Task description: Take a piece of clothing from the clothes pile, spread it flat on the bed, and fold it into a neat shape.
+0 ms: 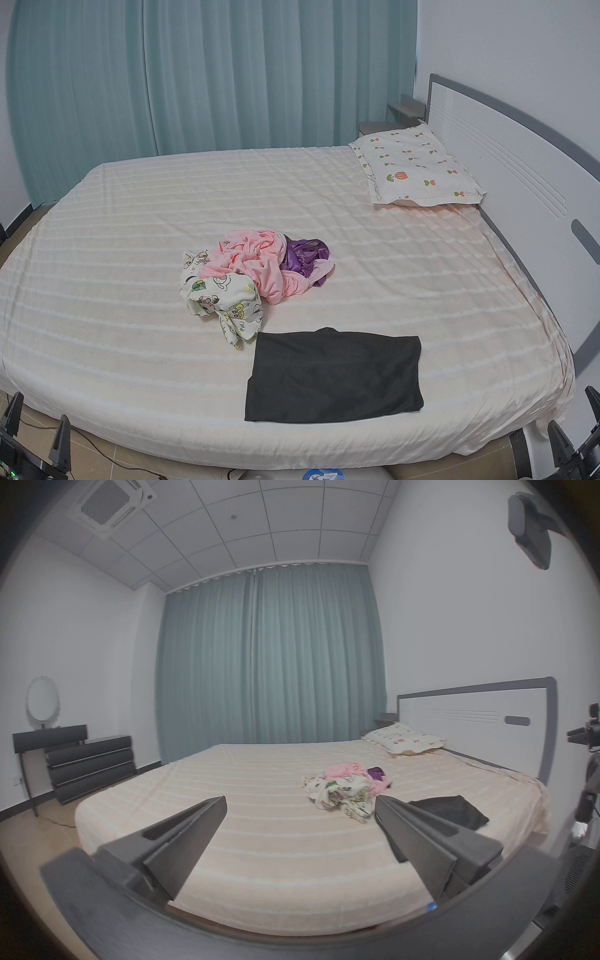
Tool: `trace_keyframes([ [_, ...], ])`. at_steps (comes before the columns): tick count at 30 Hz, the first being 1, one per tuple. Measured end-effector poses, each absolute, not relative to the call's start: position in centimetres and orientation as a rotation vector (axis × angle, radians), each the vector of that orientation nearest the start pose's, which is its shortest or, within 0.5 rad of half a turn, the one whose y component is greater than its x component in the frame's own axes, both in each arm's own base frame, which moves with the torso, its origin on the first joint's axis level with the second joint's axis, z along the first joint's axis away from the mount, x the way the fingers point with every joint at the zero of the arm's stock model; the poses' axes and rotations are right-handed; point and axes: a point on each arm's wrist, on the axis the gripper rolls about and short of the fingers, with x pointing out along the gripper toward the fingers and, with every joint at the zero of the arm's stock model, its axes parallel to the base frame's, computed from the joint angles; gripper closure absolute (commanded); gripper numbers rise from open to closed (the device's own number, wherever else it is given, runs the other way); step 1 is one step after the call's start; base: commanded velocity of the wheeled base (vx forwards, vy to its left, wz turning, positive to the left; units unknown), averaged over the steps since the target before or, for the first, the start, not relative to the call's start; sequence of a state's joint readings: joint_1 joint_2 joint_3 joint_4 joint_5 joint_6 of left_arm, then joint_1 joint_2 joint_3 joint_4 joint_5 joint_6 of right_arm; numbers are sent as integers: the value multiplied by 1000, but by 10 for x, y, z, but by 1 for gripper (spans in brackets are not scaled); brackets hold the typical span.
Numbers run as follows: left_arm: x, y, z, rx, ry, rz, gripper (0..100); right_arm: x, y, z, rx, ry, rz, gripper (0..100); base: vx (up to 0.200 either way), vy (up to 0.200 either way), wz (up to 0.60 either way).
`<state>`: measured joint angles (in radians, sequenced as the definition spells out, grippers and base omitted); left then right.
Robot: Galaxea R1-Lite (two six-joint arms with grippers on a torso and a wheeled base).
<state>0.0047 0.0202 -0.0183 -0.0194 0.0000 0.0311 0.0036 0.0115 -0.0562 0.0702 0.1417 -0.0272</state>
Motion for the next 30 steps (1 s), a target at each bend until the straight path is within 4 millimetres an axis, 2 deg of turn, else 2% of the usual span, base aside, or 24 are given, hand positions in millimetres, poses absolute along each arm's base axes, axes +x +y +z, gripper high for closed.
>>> trace_keyframes([
  [4,-23,-1,80,22,7,-44,0,-26,3,83,-15,25,146,0,0,0,0],
  [21,-23,-1,80,21,2,-19,0,-25,2,81,-54,20,111,0,0,0,0],
  [30,-23,-1,80,21,2,-18,0,-25,2,81,-5,19,94,0,0,0,0],
])
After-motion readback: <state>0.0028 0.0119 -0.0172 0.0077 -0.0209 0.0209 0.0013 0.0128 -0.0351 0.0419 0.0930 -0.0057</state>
